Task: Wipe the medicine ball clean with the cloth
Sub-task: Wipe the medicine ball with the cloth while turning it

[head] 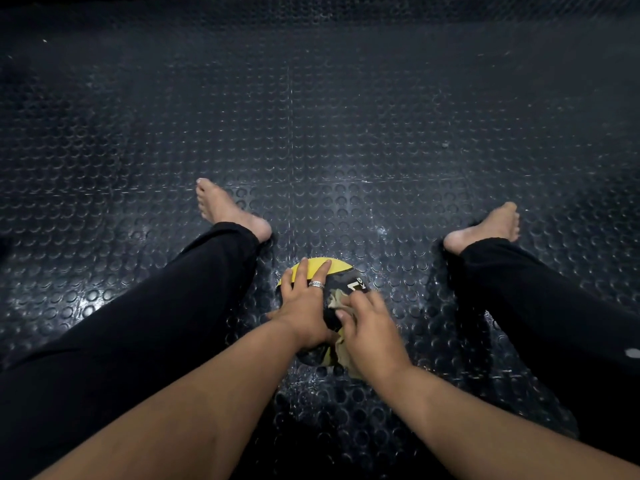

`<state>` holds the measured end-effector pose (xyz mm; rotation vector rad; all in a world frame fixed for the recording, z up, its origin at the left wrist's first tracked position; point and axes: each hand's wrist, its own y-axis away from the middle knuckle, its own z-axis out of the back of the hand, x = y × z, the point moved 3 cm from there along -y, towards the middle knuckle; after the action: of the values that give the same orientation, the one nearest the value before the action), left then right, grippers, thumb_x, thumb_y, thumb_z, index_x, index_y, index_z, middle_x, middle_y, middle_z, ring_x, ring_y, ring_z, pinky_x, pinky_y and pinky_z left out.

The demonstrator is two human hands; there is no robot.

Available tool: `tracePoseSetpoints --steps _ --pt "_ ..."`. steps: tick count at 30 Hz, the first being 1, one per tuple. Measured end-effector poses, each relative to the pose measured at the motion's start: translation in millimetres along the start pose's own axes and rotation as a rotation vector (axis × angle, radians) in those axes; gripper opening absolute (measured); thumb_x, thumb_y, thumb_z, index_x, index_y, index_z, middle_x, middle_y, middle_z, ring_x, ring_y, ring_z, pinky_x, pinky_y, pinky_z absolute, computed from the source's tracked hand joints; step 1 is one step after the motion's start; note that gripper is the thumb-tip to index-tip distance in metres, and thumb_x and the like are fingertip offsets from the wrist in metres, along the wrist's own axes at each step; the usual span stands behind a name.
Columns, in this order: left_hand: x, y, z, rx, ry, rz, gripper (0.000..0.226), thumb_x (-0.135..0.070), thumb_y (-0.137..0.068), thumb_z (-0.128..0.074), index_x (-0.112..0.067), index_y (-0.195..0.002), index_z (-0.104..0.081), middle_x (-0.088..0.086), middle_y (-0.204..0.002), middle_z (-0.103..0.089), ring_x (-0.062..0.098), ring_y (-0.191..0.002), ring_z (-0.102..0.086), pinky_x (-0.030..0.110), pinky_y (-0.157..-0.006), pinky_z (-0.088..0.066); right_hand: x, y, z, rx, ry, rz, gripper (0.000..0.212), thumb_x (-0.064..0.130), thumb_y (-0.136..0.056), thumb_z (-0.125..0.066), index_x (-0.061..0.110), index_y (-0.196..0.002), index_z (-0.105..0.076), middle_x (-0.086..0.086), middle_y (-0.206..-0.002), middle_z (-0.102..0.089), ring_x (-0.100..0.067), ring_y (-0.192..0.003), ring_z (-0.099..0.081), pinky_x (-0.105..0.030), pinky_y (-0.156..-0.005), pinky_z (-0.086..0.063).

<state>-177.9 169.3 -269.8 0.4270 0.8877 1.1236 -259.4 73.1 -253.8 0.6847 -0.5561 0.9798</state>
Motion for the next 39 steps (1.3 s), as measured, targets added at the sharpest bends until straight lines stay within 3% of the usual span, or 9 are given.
tracePoseSetpoints --steps 5,11,14,17,21,24,32,35,39 --pt "-10.0 -4.9 2.2 0.014 -0.041 -0.006 0.135 -0.033 -0.065 -0.089 -0.043 -0.151 0.014 -0.005 -0.158 0.028 0.030 -0.146 0.025 0.063 -0.114 -0.021 -13.3 -16.8 8.0 -0.051 -0.049 -0.149 0.011 0.024 -0.095 -0.052 0.015 -0.100 -0.055 0.001 -0.102 -0.046 -0.013 -0.086 -0.044 -0.025 -0.072 -0.034" --pt "9.5 -9.4 11.3 -0.078 0.167 0.034 0.153 -0.033 -0.049 -0.096 -0.040 -0.151 0.018 0.002 -0.160 0.025 0.028 -0.149 0.014 0.043 -0.122 -0.009 -12.7 -28.4 8.5 -0.015 -0.054 -0.166 0.005 0.022 -0.096 -0.050 0.019 -0.094 -0.052 -0.001 -0.100 -0.048 -0.015 -0.086 -0.045 -0.024 -0.071 -0.031" --pt "1.7 -10.3 9.0 -0.060 0.120 0.066 0.150 -0.037 -0.049 -0.096 -0.038 -0.153 0.012 0.004 -0.160 0.023 0.028 -0.149 0.016 0.044 -0.122 -0.008 -23.3 -39.0 15.5 -0.035 -0.117 -0.298 0.007 0.022 -0.095 -0.051 0.016 -0.092 -0.053 -0.003 -0.093 -0.055 -0.019 -0.085 -0.052 -0.023 -0.068 -0.032" --pt "-7.6 -7.8 2.4 -0.072 0.102 0.083 0.148 -0.041 -0.049 -0.095 -0.039 -0.153 0.010 0.002 -0.160 0.021 0.029 -0.148 0.018 0.054 -0.120 -0.013 -30.3 -44.8 25.3 -0.042 -0.121 -0.422 0.010 0.022 -0.096 -0.051 0.016 -0.087 -0.050 -0.005 -0.087 -0.056 -0.022 -0.083 -0.051 -0.025 -0.064 -0.028" --pt "1.1 -9.2 -1.7 -0.086 0.102 0.090 0.142 -0.032 -0.053 -0.094 -0.040 -0.153 0.007 0.001 -0.161 0.018 0.028 -0.148 0.014 0.052 -0.120 -0.015 -6.7 -27.3 13.5 -0.032 0.000 -0.160 0.012 0.022 -0.093 -0.054 0.014 -0.101 -0.059 0.002 -0.098 -0.046 -0.014 -0.083 -0.046 -0.023 -0.071 -0.035" --pt "8.1 -9.0 2.4 -0.084 0.128 0.076 0.141 -0.031 -0.055 -0.094 -0.039 -0.153 0.006 0.000 -0.161 0.017 0.027 -0.148 0.014 0.045 -0.122 -0.012 5.2 -26.9 8.1 -0.007 0.112 -0.030 0.016 0.027 -0.093 -0.054 0.017 -0.103 -0.058 0.000 -0.107 -0.047 -0.021 -0.091 -0.052 -0.034 -0.081 -0.047" --pt "1.5 -3.7 -3.7 -0.064 0.141 0.077 0.147 -0.039 -0.051 -0.095 -0.041 -0.152 0.011 -0.005 -0.159 0.023 0.029 -0.147 0.020 0.049 -0.121 -0.011 -0.9 -71.3 16.8 0.005 0.047 -0.178 0.021 0.028 -0.094 -0.052 0.011 -0.103 -0.061 -0.010 -0.107 -0.051 -0.025 -0.091 -0.053 -0.028 -0.077 -0.038" --pt "2.3 -5.0 -2.6 -0.056 0.142 0.089 0.146 -0.035 -0.053 -0.095 -0.041 -0.152 0.012 -0.004 -0.160 0.023 0.029 -0.147 0.019 0.050 -0.121 -0.013 8.5 -53.3 10.5 0.005 0.100 -0.095 0.021 0.026 -0.096 -0.050 0.010 -0.107 -0.059 -0.008 -0.111 -0.048 -0.027 -0.097 -0.053 -0.033 -0.084 -0.043" --pt "3.4 -2.5 -4.0 -0.060 0.138 0.084 0.142 -0.033 -0.056 -0.094 -0.042 -0.152 0.010 -0.003 -0.160 0.022 0.028 -0.148 0.018 0.052 -0.120 -0.016 12.8 -36.8 5.7 -0.003 0.134 0.007 0.022 0.030 -0.094 -0.052 0.013 -0.107 -0.060 -0.003 -0.109 -0.049 -0.023 -0.094 -0.054 -0.031 -0.079 -0.044"
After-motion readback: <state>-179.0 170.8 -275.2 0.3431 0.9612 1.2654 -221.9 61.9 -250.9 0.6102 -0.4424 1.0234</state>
